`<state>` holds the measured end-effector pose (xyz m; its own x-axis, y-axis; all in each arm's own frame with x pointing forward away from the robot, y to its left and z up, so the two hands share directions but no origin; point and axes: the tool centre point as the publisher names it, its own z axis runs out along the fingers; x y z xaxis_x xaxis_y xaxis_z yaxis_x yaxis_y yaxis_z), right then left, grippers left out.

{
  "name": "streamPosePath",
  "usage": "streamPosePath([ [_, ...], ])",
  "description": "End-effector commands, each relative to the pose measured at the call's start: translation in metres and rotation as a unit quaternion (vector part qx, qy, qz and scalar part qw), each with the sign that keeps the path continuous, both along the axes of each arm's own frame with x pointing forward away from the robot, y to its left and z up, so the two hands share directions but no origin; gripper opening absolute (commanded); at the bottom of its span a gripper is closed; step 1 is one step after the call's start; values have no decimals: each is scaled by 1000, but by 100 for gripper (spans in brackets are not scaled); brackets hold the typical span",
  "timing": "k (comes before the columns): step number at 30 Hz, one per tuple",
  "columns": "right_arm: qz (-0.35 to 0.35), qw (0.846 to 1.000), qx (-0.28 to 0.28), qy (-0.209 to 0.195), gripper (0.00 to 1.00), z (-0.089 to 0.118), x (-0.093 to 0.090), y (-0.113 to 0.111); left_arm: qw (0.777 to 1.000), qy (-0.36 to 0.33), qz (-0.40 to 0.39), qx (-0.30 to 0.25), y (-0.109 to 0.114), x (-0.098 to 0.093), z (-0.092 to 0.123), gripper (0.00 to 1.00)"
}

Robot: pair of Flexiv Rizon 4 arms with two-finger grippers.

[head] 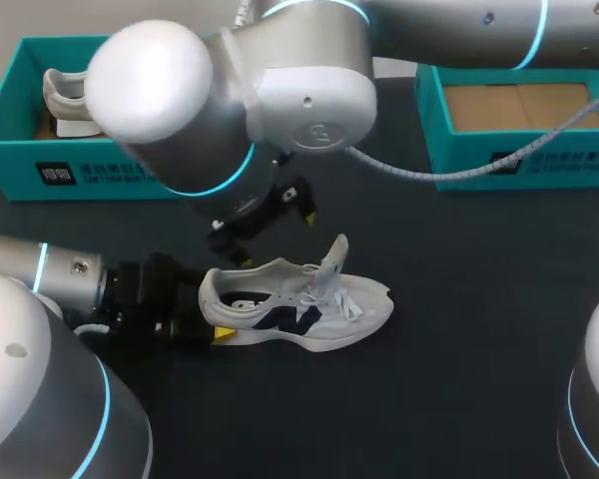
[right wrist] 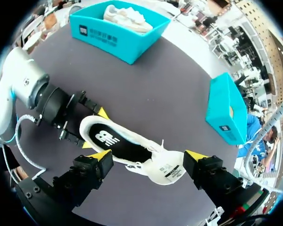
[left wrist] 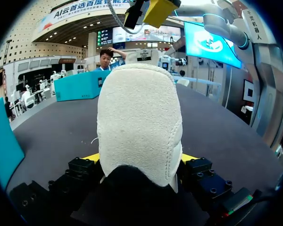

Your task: Take the shoe out of the shoebox, open the shoe tongue, remove and reinsert the insole, then place the shoe into the shoebox

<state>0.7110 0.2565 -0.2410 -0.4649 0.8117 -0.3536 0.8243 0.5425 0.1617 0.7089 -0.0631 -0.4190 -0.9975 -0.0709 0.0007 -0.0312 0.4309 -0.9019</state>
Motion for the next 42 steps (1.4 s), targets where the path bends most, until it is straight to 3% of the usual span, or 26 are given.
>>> streamPosePath([
  [1,103,993,9,63,100,-2,5,4,1000,0,0,1,-1,1,-4,0],
  [9,103,993,9,63,100,-2,5,4,1000,0,0,1,-1,1,-4,0],
  [10,148,987,18,53,100,-6,5,10,1000,0,0,1,-1,1,-4,0],
  [11,155,985,-5,73,100,-9,4,11,1000,0,0,1,-1,1,-4,0],
  [14,221,973,-16,61,100,-16,1,14,1000,0,0,1,-1,1,-4,0],
  [15,261,963,-30,59,100,-17,0,17,1000,0,0,1,-1,1,-4,0],
  [16,270,961,-18,57,49,-18,0,19,1000,0,0,1,-1,1,-4,0],
  [17,278,958,-23,65,33,-19,-1,19,1000,0,0,1,-1,1,-4,0],
  [18,291,954,-27,70,8,-20,-1,20,1000,0,0,1,-1,1,-4,0],
  [19,302,950,-28,76,0,-23,-1,21,1000,0,0,1,-1,1,-4,0],
  [23,356,928,-41,99,0,-34,-2,28,1000,0,0,1,-1,1,-4,0],
  [39,356,928,-41,99,0,-34,-2,28,1000,0,0,1,-1,1,-4,0],
  [42,359,924,-39,126,0,-63,0,29,1000,0,0,1,-1,1,-4,0],
])
